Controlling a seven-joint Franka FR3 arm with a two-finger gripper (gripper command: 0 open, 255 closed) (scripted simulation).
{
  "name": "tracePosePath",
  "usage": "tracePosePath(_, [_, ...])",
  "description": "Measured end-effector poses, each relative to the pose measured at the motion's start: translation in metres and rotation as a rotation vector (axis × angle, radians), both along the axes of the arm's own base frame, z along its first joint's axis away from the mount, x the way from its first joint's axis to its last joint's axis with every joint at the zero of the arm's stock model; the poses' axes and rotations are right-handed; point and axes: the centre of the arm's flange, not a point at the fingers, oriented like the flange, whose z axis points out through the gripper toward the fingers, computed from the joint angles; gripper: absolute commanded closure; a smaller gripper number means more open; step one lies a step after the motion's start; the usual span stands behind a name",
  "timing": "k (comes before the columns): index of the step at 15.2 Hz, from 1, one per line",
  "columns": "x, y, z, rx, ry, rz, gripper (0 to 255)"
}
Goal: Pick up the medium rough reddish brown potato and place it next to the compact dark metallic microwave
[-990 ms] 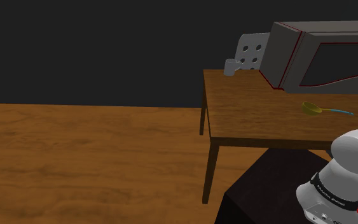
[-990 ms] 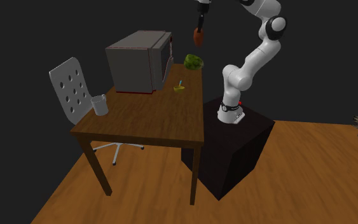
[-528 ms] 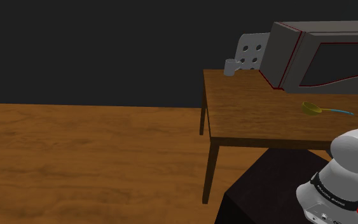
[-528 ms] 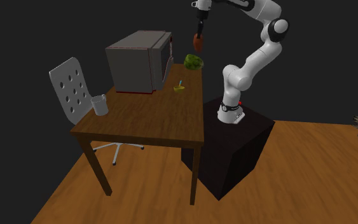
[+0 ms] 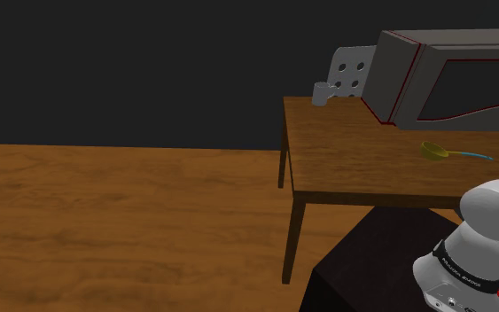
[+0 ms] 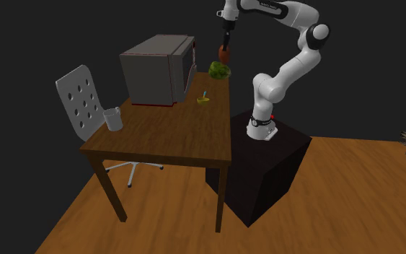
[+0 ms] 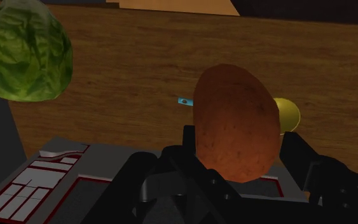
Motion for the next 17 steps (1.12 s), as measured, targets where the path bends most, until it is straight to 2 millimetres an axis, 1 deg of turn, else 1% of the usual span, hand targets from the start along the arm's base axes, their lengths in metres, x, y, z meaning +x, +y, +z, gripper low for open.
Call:
tracePosePath(4, [-0.002, 0.001, -0.020, 0.000, 0.000, 0.000, 255])
tracePosePath(17, [0.000, 0.000, -0.089, 0.000, 0.000, 0.000, 255])
